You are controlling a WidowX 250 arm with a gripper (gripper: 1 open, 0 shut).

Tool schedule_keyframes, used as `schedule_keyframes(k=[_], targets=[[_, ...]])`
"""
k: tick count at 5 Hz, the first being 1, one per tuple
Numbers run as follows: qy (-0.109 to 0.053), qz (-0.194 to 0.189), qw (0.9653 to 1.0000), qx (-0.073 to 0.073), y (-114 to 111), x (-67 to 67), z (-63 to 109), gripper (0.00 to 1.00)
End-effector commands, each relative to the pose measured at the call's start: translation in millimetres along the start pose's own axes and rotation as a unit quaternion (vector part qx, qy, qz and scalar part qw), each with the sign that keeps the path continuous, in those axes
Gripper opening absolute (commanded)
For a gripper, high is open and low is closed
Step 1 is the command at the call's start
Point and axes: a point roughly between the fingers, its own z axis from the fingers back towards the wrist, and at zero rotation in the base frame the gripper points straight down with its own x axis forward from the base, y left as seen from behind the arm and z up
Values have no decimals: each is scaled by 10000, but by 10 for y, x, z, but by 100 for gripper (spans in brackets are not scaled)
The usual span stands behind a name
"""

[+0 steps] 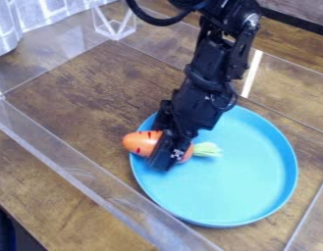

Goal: Remove the carrot from inside the blue tray and put it on the table

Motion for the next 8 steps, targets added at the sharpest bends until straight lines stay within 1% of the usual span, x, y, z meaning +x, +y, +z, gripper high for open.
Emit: schedule_keyframes(k=[1,2,7,8], targets=[[152,182,9996,-153,138,-178,-77,0],[249,289,9990,-212,229,-273,-94,0],[561,497,9963,-422,380,-422,-185,0],[609,519,9957,-466,400,-439,-196,100]])
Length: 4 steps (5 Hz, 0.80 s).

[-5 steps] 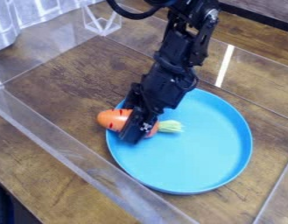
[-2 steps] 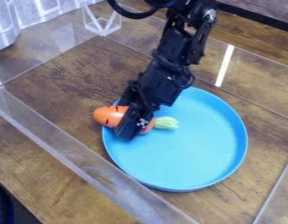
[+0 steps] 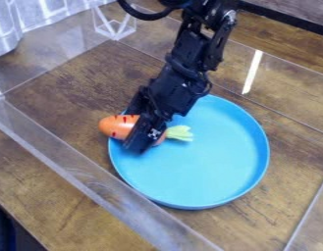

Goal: Remove the carrot from inside the blue tray and put it on the table

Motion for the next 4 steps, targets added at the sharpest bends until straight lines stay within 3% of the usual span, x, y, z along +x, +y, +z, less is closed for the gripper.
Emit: schedule_keyframes(k=[1,4], targets=[[25,165,9996,-209,142,-130,-116,100],[163,247,9989,-354,213,-185,-121,100]])
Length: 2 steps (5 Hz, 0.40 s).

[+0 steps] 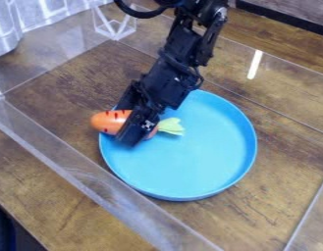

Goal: Remove the carrot from inside the blue tray and put it on the table

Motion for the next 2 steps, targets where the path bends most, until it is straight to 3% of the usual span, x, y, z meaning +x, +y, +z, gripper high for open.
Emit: schedule_keyframes(k=[1,2], targets=[[13,74,9998,-186,123,-103,-96,100],[55,91,9997,-229,141,-114,-97,100]])
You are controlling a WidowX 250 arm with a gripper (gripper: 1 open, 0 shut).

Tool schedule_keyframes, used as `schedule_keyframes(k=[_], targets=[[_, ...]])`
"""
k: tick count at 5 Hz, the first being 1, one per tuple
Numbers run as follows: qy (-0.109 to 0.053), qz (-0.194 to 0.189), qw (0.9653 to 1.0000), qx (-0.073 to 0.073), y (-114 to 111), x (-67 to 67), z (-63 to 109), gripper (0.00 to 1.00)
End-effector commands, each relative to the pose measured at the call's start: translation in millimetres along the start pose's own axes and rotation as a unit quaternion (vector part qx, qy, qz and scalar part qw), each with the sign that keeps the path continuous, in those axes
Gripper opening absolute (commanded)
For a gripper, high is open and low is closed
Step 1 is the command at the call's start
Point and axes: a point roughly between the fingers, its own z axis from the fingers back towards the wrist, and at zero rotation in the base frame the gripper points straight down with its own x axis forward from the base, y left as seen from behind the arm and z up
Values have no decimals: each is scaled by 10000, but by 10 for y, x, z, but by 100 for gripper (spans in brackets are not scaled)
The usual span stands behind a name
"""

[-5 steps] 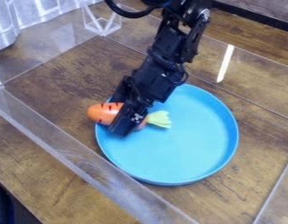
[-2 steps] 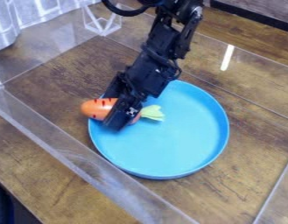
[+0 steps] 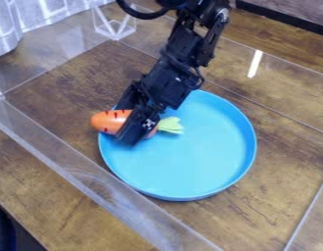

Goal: Remove the carrot from inside the blue tray and put it on the table

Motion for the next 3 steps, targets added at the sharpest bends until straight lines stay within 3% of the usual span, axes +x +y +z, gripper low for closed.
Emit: schedule_keyframes(k=[1,3], targets=[[-18,92,9997,-207,146,-120,-100,100],[67,116,9995,-274,174,-139,-92,100]])
